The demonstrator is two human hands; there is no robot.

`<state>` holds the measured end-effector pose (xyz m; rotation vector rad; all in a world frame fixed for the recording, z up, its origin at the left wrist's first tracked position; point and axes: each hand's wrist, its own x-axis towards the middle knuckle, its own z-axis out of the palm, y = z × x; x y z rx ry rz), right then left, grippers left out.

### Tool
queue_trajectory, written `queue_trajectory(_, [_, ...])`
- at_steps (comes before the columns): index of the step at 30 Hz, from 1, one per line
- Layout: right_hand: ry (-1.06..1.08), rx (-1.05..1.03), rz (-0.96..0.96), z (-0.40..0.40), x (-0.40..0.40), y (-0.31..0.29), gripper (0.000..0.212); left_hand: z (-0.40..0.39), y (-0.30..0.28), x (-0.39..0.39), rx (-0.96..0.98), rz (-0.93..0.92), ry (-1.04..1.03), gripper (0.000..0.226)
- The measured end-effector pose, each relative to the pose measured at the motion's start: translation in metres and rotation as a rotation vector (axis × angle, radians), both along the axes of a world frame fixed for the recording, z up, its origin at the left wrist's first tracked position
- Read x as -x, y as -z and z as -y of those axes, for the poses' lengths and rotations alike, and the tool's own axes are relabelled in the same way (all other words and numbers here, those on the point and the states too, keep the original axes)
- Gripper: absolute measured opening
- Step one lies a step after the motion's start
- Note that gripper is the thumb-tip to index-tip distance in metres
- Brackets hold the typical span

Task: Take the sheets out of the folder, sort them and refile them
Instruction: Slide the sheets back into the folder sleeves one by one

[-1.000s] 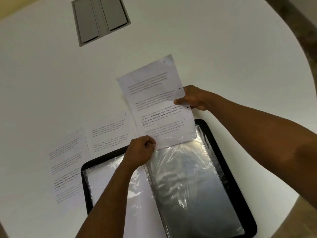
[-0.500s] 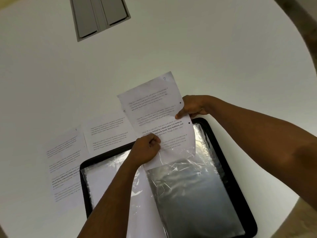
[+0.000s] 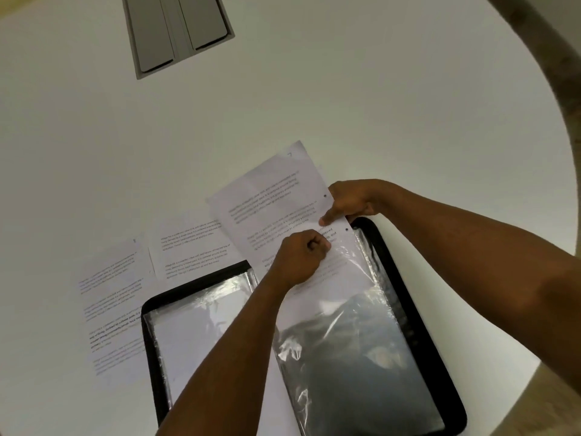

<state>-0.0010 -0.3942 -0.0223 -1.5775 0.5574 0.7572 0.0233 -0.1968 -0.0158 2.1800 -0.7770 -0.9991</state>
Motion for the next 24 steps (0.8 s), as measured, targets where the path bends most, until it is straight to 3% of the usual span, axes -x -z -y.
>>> queue_trajectory(4, [-0.186, 0.005, -0.065, 0.007, 0.006, -0.005, 0.046, -0.002, 0.001, -0.003, -0.009, 0.058, 0.0, 0.011])
queue_trajectory(9, [0.003, 0.041, 0.01, 0.007, 0.005, 0.003, 0.038, -0.013, -0.003, -0.005, -0.026, 0.093, 0.008, 0.018])
queue_trajectory(16, [-0.12, 0.186, -0.027, 0.011, 0.012, 0.005, 0.027, -0.058, -0.001, -0.025, -0.227, 0.126, 0.106, 0.01])
queue_trajectory(20, [-0.175, 0.177, -0.063, 0.01, 0.014, 0.001, 0.049, -0.071, -0.001, -0.033, -0.249, 0.125, 0.071, 0.007])
queue_trajectory(23, [-0.046, 0.133, 0.04, 0.004, 0.011, 0.002, 0.05, -0.07, -0.002, -0.033, -0.223, 0.118, 0.04, 0.006])
queue_trajectory(24, [0.061, 0.132, 0.096, -0.001, 0.009, 0.003, 0.041, -0.07, -0.002, -0.033, -0.215, 0.122, 0.037, 0.006])
